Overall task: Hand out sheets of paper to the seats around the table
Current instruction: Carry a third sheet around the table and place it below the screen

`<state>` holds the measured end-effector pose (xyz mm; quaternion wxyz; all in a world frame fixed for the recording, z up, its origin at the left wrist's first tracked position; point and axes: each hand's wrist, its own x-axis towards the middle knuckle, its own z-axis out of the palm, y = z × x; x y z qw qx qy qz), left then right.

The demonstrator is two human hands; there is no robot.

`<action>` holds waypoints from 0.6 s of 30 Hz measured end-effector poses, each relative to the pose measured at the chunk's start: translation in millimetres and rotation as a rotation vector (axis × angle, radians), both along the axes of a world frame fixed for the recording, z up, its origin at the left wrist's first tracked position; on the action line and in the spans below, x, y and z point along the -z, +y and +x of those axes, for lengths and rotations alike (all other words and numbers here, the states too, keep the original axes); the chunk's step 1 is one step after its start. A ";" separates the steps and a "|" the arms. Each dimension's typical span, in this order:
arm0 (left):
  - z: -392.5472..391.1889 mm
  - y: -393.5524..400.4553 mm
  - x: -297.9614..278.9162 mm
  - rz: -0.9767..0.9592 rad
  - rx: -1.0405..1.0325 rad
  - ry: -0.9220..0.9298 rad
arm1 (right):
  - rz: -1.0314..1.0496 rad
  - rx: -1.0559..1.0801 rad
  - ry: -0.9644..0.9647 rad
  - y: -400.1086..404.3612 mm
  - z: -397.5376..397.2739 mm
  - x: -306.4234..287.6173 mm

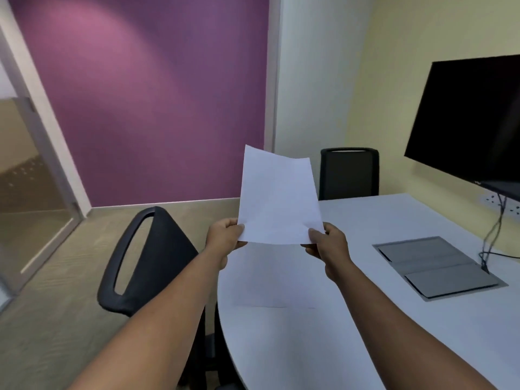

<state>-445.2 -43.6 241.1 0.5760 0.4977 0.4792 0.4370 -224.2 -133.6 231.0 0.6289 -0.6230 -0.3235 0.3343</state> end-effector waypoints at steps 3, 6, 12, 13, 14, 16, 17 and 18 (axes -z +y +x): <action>-24.1 4.2 -12.3 0.044 -0.050 0.046 | 0.024 -0.032 -0.008 21.0 -12.2 -11.3; -51.3 9.2 -22.3 0.086 -0.108 0.055 | 0.040 -0.078 -0.026 44.9 -31.0 -23.8; -112.8 16.7 -32.1 0.101 -0.236 0.034 | 0.002 -0.239 -0.030 90.1 -78.6 -37.3; -122.8 18.5 -33.1 0.103 -0.250 0.030 | -0.003 -0.261 -0.030 96.5 -87.6 -38.8; -133.0 20.4 -34.0 0.105 -0.262 0.029 | -0.006 -0.278 -0.029 103.0 -97.3 -40.2; -154.1 27.3 -35.6 0.111 -0.287 0.029 | -0.018 -0.307 -0.030 116.4 -118.0 -42.3; -164.7 32.1 -36.2 0.114 -0.300 0.026 | -0.031 -0.317 -0.038 123.6 -128.1 -42.4; -175.8 37.5 -36.9 0.115 -0.310 0.023 | -0.044 -0.324 -0.048 131.3 -138.4 -42.0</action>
